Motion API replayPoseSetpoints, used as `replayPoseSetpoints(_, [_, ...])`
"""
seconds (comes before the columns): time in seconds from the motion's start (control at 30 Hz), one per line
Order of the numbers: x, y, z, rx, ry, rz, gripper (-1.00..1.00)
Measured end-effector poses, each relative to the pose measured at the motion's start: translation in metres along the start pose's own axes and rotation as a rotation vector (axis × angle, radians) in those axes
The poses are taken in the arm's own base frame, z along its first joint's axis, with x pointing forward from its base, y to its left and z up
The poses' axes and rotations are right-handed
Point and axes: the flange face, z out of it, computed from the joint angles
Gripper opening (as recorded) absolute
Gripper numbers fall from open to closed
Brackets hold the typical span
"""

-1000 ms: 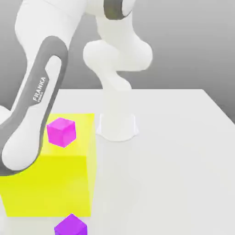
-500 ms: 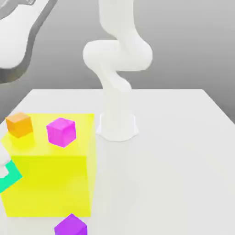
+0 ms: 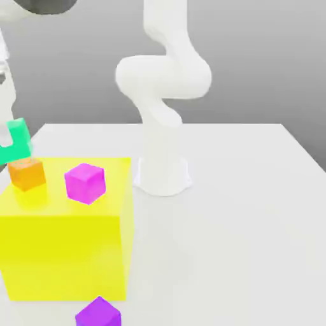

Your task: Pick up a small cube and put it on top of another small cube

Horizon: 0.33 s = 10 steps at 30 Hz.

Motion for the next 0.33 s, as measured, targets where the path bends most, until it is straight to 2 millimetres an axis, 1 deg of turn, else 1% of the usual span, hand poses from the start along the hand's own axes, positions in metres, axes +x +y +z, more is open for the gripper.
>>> replayPoseSetpoints(0.07, [0.006,0.015,-0.008,0.024,0.049,0.083,-1.0])
replayPoseSetpoints(0.1, [0.009,0.019,-0.004,0.033,0.065,0.116,-1.0])
replayPoseSetpoints(0.13, [0.011,0.02,0.006,0.038,0.073,0.133,-1.0])
replayPoseSetpoints(0.2, [0.015,0.021,0.032,0.042,0.078,0.145,-1.0])
replayPoseSetpoints(0.23, [0.016,0.021,0.046,0.042,0.08,0.148,1.0])
replayPoseSetpoints(0.33, [0.016,0.021,0.046,0.042,0.08,0.148,1.0])
